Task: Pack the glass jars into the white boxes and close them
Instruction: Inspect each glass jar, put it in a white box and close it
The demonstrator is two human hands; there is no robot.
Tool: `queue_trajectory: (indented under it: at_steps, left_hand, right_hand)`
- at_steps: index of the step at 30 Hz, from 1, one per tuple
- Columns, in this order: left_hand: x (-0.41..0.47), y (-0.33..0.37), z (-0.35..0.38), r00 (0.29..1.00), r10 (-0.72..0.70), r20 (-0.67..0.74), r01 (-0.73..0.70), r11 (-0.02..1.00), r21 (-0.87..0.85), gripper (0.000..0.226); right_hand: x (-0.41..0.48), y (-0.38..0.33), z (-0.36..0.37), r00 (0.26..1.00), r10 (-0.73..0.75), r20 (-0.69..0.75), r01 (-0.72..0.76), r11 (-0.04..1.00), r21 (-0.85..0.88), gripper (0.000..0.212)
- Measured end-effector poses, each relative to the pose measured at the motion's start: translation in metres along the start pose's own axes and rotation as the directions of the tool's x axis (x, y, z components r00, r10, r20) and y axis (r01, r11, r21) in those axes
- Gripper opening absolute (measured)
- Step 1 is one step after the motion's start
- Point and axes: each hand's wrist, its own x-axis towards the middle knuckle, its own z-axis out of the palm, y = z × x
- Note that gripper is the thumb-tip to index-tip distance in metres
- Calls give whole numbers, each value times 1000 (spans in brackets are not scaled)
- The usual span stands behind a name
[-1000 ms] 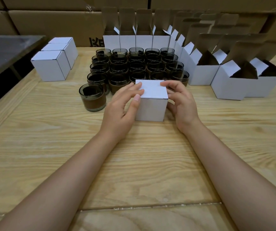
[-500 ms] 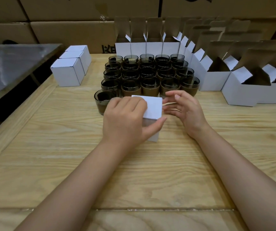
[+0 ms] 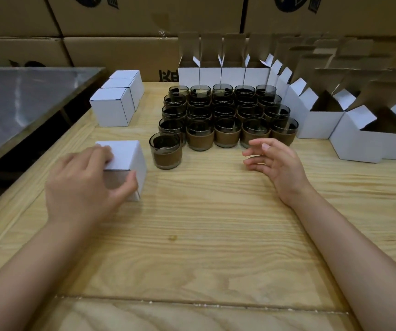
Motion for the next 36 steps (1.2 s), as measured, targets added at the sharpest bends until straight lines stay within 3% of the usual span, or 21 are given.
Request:
queue_trajectory:
  at_steps: [10,30,34,36]
  left_hand:
    - [52,-55,58,942,-322,96,332,936,-118,47]
    - [102,-84,102,880,-374,295,431,887,-163,44]
    - [100,-82,100,859,-344,379,383,923,-28,65]
    - [98,-69,94,858,-399,322,436,899,-46,75]
  right_hand:
    - [4,6,-4,1000,-10,22,10,1000,-2,24]
    - [7,10,-5,1000,-5,15,5,1000,-19,23]
    - [7,10,-5,1000,2,9,-2,1000,-26,23]
    - [6,10,-4,1000,2,2,-2,1000,-31,22]
